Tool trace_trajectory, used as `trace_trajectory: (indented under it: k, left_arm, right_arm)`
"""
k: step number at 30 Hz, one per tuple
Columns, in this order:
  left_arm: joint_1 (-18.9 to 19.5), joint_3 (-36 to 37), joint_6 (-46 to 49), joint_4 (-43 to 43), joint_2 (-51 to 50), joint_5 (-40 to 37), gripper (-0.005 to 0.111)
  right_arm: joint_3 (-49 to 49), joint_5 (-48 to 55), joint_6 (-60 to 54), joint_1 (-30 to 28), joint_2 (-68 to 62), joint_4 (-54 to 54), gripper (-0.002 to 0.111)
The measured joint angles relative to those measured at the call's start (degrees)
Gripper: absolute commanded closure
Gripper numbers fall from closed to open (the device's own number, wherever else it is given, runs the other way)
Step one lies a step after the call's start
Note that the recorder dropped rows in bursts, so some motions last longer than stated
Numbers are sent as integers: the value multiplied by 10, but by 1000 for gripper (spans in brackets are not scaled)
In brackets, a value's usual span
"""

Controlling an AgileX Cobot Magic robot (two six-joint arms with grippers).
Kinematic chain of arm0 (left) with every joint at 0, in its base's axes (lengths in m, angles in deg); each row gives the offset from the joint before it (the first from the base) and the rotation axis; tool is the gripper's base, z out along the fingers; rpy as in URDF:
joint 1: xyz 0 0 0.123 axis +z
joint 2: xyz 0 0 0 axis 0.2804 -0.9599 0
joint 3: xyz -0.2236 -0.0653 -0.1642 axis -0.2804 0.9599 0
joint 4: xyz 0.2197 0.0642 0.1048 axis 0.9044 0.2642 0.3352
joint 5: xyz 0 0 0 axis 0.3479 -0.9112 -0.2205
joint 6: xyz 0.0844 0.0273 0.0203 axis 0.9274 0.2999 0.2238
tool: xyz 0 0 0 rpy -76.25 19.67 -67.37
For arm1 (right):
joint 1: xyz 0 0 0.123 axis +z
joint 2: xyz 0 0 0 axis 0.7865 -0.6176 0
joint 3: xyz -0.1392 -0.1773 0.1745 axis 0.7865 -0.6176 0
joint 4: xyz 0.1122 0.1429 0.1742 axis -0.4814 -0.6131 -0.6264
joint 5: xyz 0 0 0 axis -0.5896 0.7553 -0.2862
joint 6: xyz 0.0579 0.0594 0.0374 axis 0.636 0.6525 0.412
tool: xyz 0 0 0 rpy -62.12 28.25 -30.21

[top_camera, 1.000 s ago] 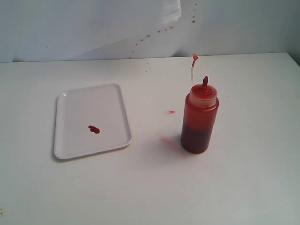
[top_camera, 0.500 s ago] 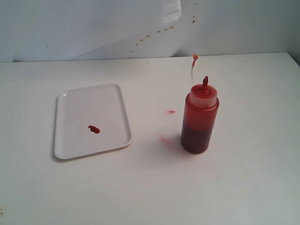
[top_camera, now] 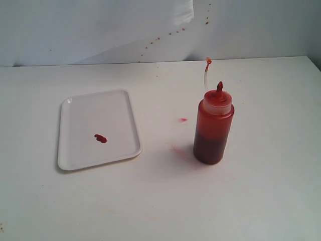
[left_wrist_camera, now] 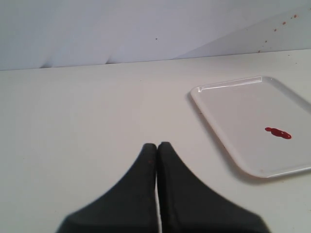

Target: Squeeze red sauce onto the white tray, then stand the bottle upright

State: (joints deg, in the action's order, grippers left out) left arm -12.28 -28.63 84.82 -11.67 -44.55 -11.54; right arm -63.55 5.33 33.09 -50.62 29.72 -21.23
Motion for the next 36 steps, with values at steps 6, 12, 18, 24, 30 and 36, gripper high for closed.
trace_trajectory:
  k: [6,12,18,24,30,36]
  left_arm:
    - [0,0,0,0,0,0,107]
    - [0,0,0,0,0,0,107]
    - [0,0,0,0,0,0,107]
    - [0,0,0,0,0,0,107]
    - [0,0,0,0,0,0,107]
    - [0,0,0,0,0,0,107]
  right_arm:
    - [0,0,0,-2,0,0,107]
    - [0,0,0,-2,0,-3,107]
    - [0,0,11,-2,0,-3,107]
    - [0,0,14,-2,0,-3,107]
    - [0,0,14,-2,0,-3,107]
    - [0,-25,14,-2,0,-3,107]
